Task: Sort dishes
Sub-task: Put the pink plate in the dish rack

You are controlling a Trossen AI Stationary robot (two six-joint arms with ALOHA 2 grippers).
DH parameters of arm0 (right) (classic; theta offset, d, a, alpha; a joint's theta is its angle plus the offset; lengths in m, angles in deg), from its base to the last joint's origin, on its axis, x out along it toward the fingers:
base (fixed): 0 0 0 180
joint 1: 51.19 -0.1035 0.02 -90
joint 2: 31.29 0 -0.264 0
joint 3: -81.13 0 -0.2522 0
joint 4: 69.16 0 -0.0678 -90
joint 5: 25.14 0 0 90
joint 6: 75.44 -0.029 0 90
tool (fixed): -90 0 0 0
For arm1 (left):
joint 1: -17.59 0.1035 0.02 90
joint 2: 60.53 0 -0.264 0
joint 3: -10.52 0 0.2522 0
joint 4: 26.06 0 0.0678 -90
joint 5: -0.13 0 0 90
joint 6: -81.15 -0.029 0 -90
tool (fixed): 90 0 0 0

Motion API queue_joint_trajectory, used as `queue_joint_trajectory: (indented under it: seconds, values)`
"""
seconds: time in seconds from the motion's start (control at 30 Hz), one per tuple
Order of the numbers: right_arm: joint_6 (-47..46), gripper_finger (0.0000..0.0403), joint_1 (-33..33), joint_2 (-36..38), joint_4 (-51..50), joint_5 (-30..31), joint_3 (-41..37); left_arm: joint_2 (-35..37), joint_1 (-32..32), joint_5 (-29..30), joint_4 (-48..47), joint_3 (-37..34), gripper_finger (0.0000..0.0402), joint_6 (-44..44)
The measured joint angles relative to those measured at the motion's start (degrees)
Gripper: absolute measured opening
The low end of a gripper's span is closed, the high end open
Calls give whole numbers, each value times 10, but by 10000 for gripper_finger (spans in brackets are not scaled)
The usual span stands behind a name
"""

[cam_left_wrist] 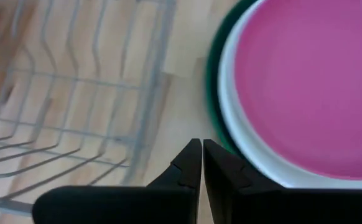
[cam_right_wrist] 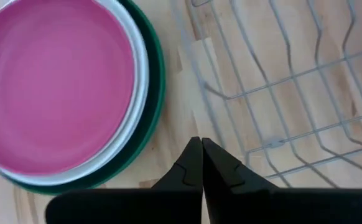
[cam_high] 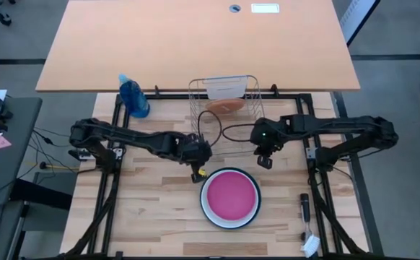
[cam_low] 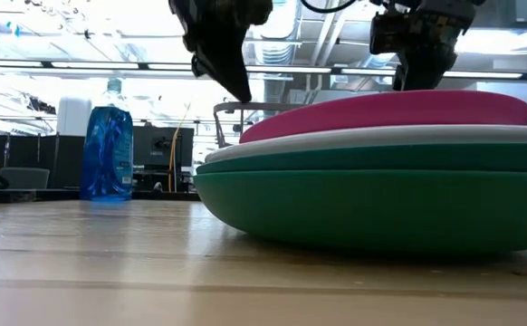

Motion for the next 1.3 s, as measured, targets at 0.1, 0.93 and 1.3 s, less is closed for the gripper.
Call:
queue_joint_trajectory:
  seconds: [0.1, 0.93, 1.3]
  values:
    - [2, 2, 10, -4, 1, -3, 0, 0, 24, -1, 0, -2, 10, -10]
    - [-90, 2, 5, -29, 17, -11, 5, 1, 101, -57, -13, -2, 10, -97]
    - [-216, 2, -29, -9, -45, -23, 65, 12, 68, -62, -141, 84, 10, -5]
